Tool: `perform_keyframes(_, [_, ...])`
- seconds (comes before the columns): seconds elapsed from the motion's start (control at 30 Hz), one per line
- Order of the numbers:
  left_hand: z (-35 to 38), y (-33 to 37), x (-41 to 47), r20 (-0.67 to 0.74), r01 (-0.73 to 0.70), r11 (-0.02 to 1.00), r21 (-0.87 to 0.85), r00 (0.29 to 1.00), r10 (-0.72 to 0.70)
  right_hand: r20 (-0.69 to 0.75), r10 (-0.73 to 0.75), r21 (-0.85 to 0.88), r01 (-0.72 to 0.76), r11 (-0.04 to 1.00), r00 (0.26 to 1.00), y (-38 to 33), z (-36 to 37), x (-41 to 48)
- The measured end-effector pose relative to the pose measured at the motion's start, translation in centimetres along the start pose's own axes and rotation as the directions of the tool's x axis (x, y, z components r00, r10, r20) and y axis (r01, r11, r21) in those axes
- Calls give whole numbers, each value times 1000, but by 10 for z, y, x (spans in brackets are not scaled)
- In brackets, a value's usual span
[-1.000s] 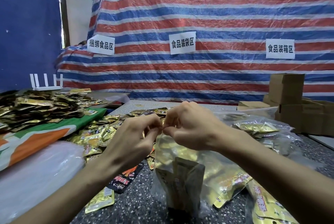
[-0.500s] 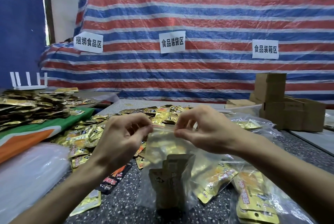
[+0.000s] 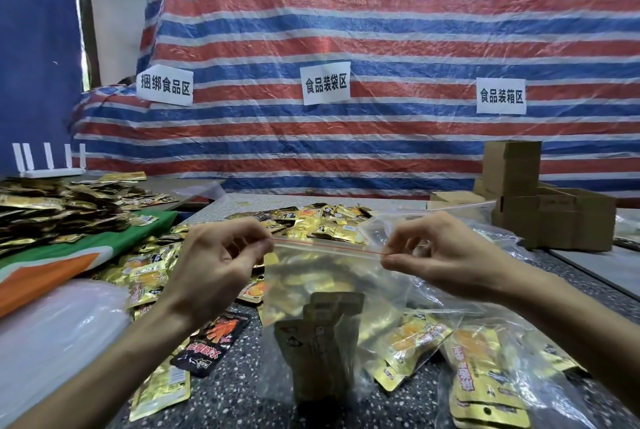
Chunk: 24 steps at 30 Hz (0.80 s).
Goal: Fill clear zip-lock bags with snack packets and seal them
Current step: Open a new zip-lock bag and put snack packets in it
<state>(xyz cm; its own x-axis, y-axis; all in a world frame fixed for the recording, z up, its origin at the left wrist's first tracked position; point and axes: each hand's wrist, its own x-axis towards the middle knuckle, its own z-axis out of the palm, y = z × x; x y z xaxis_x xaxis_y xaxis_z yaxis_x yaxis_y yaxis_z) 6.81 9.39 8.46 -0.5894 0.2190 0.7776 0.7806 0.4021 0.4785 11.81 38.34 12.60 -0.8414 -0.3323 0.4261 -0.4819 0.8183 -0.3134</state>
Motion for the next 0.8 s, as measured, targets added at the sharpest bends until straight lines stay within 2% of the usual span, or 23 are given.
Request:
perform_keyframes(0.43, [-2, 6, 0, -6, 37, 999, -16, 999, -37, 2, 83, 112, -83, 990, 997, 15, -8, -27])
perform_keyframes(0.6, [7, -1, -1, -6, 64, 997, -50, 998, -64, -51, 78, 181, -68, 981, 996, 15, -2, -36])
perform_keyframes(0.7, [16, -10, -3, -20, 143, 969, -202, 988, -150, -58, 170, 392, -134, 910, 984, 16, 14, -43])
perform_keyframes(0.8, [27, -11, -8, -68, 181, 913, -366, 973, -220, 45, 245, 600, -223, 769, 968, 15, 46, -52])
